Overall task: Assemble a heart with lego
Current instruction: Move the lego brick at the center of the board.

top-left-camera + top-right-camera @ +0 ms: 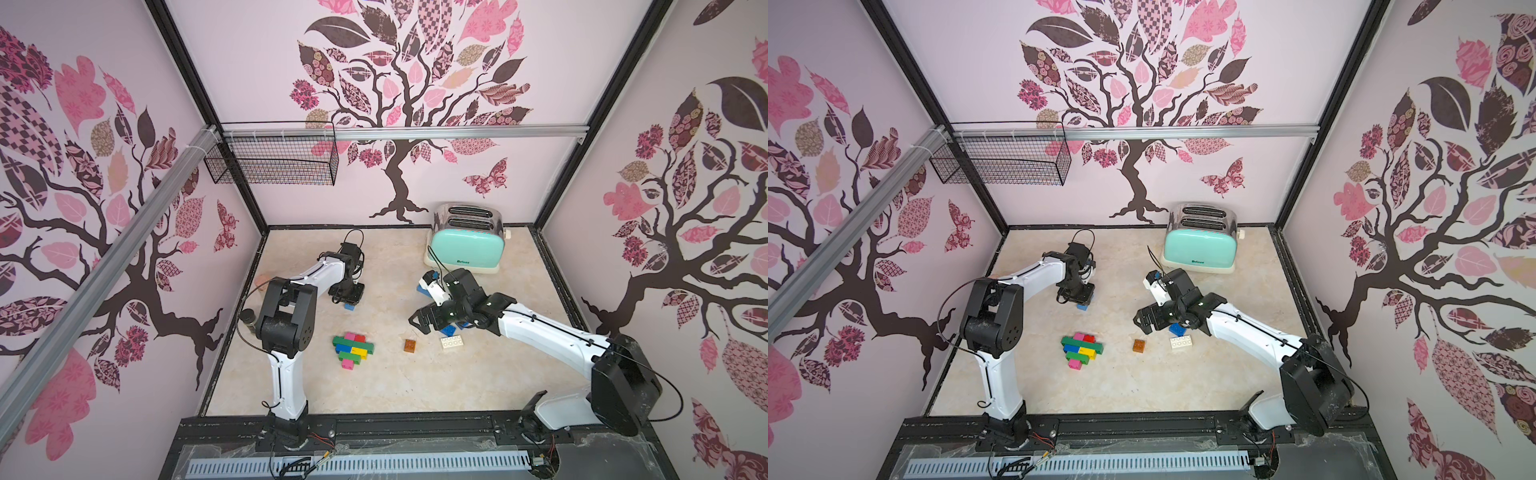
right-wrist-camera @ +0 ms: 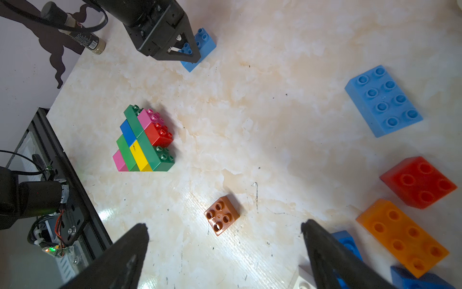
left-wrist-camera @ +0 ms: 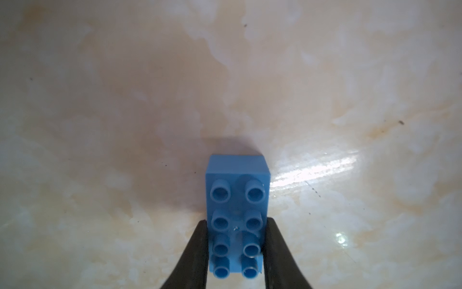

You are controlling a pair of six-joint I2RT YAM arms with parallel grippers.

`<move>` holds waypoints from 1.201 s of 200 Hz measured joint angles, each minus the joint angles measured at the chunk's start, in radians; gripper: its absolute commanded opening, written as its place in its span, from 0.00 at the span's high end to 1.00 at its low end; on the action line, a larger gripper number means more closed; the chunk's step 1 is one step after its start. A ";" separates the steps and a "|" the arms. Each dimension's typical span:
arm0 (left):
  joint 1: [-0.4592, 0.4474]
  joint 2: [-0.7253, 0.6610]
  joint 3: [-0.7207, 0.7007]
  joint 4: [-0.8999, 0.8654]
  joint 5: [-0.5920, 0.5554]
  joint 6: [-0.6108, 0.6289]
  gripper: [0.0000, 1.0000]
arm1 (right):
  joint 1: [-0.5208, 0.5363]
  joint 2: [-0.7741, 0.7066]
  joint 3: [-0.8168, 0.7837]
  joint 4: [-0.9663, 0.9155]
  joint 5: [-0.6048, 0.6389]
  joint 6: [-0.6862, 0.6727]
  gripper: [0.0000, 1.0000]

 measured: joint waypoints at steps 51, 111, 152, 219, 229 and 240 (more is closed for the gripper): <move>-0.074 -0.001 0.001 -0.015 0.056 -0.067 0.76 | -0.003 -0.047 -0.014 -0.007 0.040 0.004 0.01; -0.254 -0.004 0.055 -0.034 0.081 -0.233 0.76 | -0.006 -0.112 -0.050 -0.016 0.083 0.023 0.01; -0.322 -0.004 0.065 -0.031 0.081 -0.373 0.76 | -0.006 -0.157 -0.087 -0.050 0.104 0.034 0.01; -0.372 0.028 0.046 0.004 0.061 -0.533 0.64 | -0.006 -0.189 -0.099 -0.065 0.113 0.057 0.01; -0.372 0.032 0.046 0.007 0.058 -0.549 0.56 | -0.006 -0.189 -0.101 -0.068 0.114 0.060 0.01; -0.372 0.033 0.046 0.008 0.056 -0.551 0.48 | -0.006 -0.188 -0.101 -0.068 0.115 0.060 0.01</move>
